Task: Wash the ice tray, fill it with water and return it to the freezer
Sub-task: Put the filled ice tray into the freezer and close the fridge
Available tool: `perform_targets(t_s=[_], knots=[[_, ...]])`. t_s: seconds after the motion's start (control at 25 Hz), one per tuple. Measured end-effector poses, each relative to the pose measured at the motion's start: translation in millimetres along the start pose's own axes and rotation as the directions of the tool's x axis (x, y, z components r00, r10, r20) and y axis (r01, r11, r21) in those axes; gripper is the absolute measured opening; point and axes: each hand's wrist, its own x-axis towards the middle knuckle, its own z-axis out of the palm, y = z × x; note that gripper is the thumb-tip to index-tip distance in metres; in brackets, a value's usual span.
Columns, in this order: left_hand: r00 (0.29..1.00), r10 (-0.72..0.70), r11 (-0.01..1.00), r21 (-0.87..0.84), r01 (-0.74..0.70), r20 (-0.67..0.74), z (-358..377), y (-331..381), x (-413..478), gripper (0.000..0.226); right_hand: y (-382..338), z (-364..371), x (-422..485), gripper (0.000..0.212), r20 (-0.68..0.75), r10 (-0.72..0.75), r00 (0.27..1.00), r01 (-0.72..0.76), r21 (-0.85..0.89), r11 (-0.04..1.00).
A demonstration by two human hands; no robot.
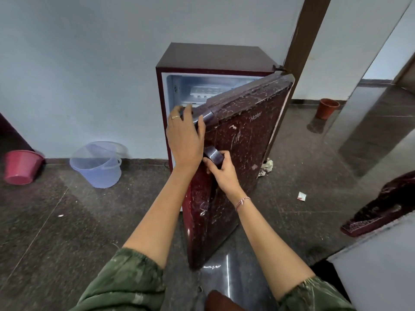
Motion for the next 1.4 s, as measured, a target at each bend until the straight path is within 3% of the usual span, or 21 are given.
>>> perform_targets(t_s=[0.12, 0.28, 0.4, 0.48, 0.52, 0.6, 0.68, 0.76, 0.88, 0.96, 1.08, 1.24, 1.4], knots=[[1.000, 0.008, 0.982, 0.188, -0.008, -0.001, 23.7, -19.1, -18.0, 0.056, 15.8, 20.4, 26.5, 0.026, 0.087, 0.037, 0.995, -0.033, -0.051, 0.998], [1.000, -0.030, 0.988, 0.151, 0.031, -0.005, 45.3, -54.4, -18.4, 0.058, 27.6, 53.1, 66.6, 0.006, 0.117, 0.077, 0.990, -0.063, -0.118, 0.991], [0.996, -0.076, 0.985, 0.156, 0.069, 0.043, 59.9, -74.1, -10.7, 0.065, 20.7, 78.3, 96.9, 0.034, 0.133, 0.184, 0.974, -0.183, -0.018, 0.983], [0.988, -0.122, 0.984, 0.142, 0.108, 0.091, 71.6, -86.0, -5.1, 0.067, 23.9, 91.7, 119.5, 0.042, 0.134, 0.218, 0.967, -0.221, 0.008, 0.975], [0.982, -0.140, 0.987, 0.092, 0.129, 0.123, 78.8, -93.5, 1.0, 0.067, 26.8, 98.1, 130.5, 0.041, 0.146, 0.220, 0.964, -0.226, 0.025, 0.974], [0.958, -0.183, 0.956, -0.188, 0.226, 0.222, 90.2, -105.0, 12.6, 0.068, 31.8, 108.7, 147.4, 0.027, 0.190, 0.202, 0.961, -0.210, 0.022, 0.977], [0.925, -0.246, 0.819, -0.449, 0.358, 0.289, 100.7, -114.4, 21.8, 0.061, 36.1, 117.7, 162.6, 0.007, 0.212, 0.154, 0.965, -0.157, -0.003, 0.988], [0.915, -0.283, 0.791, -0.470, 0.393, 0.289, 108.9, -124.7, 34.0, 0.056, 39.3, 125.7, 178.6, 0.004, 0.235, 0.144, 0.961, -0.146, -0.007, 0.989], [0.898, -0.265, 0.796, -0.446, 0.409, 0.350, 124.5, -145.9, 53.4, 0.050, 52.3, 136.1, 199.8, 0.023, 0.266, 0.188, 0.945, -0.194, -0.004, 0.981], [0.876, -0.253, 0.733, -0.509, 0.451, 0.412, 137.8, -159.2, 66.3, 0.047, 67.5, 142.6, 210.6, 0.031, 0.292, 0.179, 0.939, -0.168, -0.063, 0.984], [0.878, -0.205, 0.663, -0.599, 0.449, 0.432, 157.6, -170.1, 80.8, 0.062, 87.2, 149.4, 223.0, 0.014, 0.330, 0.218, 0.918, -0.203, -0.081, 0.976], [0.884, -0.248, 0.536, -0.704, 0.466, 0.396, 175.2, -170.7, 95.8, 0.077, 98.7, 159.8, 248.8, 0.021, 0.331, 0.279, 0.901, -0.238, -0.159, 0.958], [0.879, -0.337, 0.494, -0.732, 0.469, 0.336, 195.3, -172.2, 109.2, 0.078, 103.7, 171.0, 275.9, 0.022, 0.302, 0.337, 0.892, -0.295, -0.176, 0.939]])
